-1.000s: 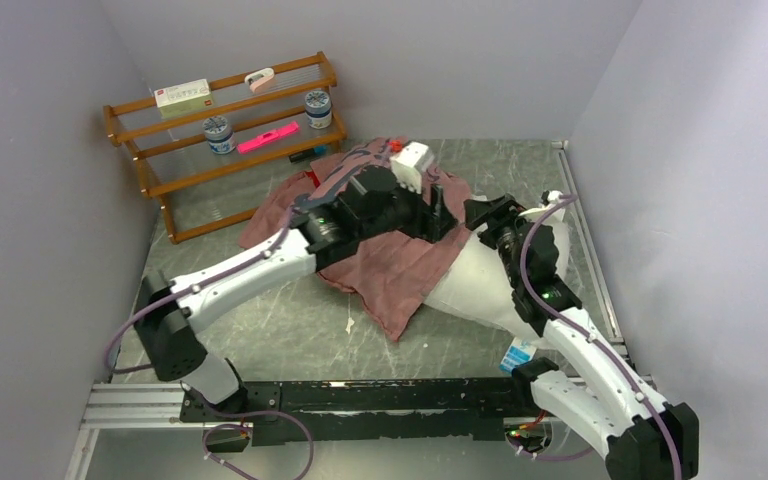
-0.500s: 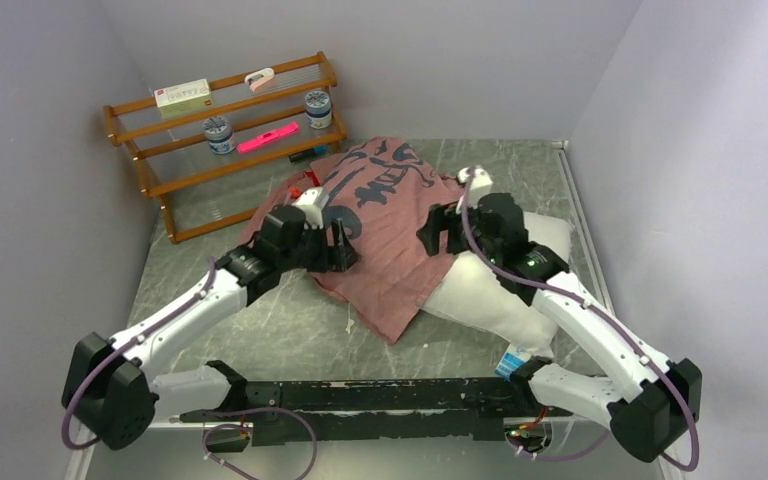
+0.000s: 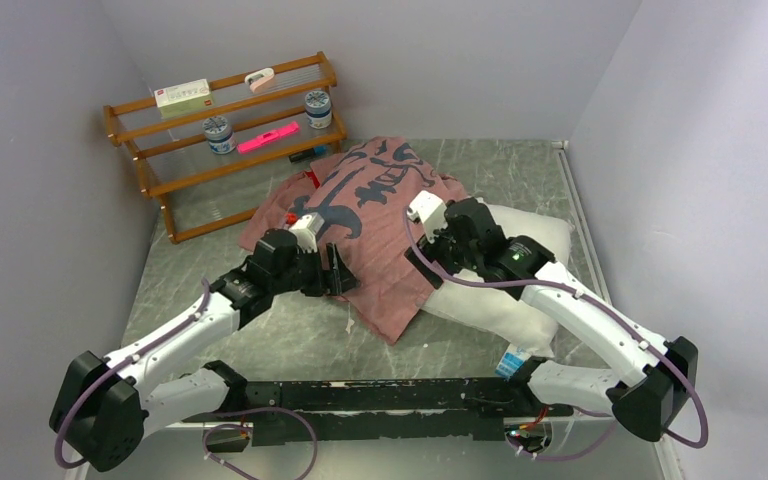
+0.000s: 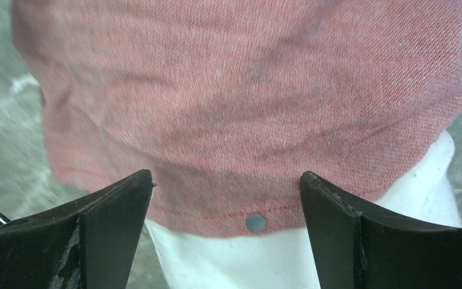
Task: Put the pillow into the pillowcase
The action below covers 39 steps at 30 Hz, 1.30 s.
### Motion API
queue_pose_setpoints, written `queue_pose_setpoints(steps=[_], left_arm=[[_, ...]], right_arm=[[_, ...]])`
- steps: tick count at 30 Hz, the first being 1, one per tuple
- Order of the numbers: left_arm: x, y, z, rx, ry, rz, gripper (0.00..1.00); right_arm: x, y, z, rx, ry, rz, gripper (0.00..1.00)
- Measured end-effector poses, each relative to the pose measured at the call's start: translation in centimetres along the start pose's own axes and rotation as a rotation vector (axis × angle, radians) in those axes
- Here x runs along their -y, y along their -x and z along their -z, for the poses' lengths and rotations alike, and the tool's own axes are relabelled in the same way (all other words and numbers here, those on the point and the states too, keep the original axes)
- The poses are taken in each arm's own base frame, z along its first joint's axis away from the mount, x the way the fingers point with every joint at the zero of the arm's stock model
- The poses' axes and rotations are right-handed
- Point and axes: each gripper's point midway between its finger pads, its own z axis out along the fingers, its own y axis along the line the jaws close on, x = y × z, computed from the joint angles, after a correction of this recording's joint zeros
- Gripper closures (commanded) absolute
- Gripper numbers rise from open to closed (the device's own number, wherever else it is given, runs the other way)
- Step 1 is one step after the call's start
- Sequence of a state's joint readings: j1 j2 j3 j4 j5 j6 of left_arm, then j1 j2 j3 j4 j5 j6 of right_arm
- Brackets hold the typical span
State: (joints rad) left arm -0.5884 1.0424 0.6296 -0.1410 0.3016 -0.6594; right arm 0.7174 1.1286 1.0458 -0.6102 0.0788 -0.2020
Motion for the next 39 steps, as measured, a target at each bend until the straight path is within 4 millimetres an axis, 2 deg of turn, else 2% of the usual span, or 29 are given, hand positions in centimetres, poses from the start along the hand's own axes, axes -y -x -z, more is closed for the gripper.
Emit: queue_pose_setpoints(steps=[7,10,14,18,20,22,23,24,25,27,29,33,39], left_arm=[[-0.1,-0.9,-0.6,-0.004,-0.031,0.039,0.20],[-0.2,-1.4,-1.3,-0.015,-0.036,0.043,0.20],[-0.1,-2.1,-2.5,-0.033,-0.043,0.042,0.23],[0.4,-2.6,-3.3,-0.034,-0.046,0.023,0.33],[0.6,-3.0,-3.7,-0.039,-0.049,0.013,0.45],[0.6,-3.5,-4.2,-0.050,-0.039,0.006,0.65],[0.5,-3.7,-4.4,-0.058,-0.032,0.005,0.77],[0.4,-3.9,-4.6,-0.063,-0.023,0.001,0.87],[0.3,-4.0,-4.8,-0.066,-0.018,-0.002,0.93],[0.4,-3.9,-4.8,-0.061,-0.016,-0.007,0.95],[0.6,-3.6,-4.7,-0.049,-0.018,-0.010,0.95],[1.7,-2.4,-4.1,-0.014,-0.032,-0.021,0.95],[6.4,0.4,-2.6,0.041,-0.120,-0.057,0.95]], right_arm=[[1.2,-4.3,1.4,-0.192,-0.042,0.141,0.00],[1.9,-5.5,1.6,-0.243,-0.079,0.176,0.03],[1.8,-6.6,1.5,-0.275,-0.070,0.203,0.03],[1.4,-7.0,1.3,-0.280,-0.040,0.214,0.05],[1.2,-7.4,0.8,-0.290,-0.033,0.217,0.07],[0.9,-8.1,0.0,-0.302,-0.022,0.219,0.16],[0.7,-8.3,-0.3,-0.307,-0.018,0.220,0.27],[0.5,-8.5,-0.8,-0.308,-0.006,0.219,0.49],[0.4,-8.6,-0.9,-0.307,-0.004,0.220,0.64],[0.4,-8.2,-1.4,-0.284,-0.005,0.217,0.85],[0.3,-7.3,-1.7,-0.241,-0.007,0.202,1.00],[0.4,-5.5,-1.6,-0.141,-0.021,0.175,1.00],[-0.1,-3.5,-2.0,0.025,-0.023,0.105,1.00]])
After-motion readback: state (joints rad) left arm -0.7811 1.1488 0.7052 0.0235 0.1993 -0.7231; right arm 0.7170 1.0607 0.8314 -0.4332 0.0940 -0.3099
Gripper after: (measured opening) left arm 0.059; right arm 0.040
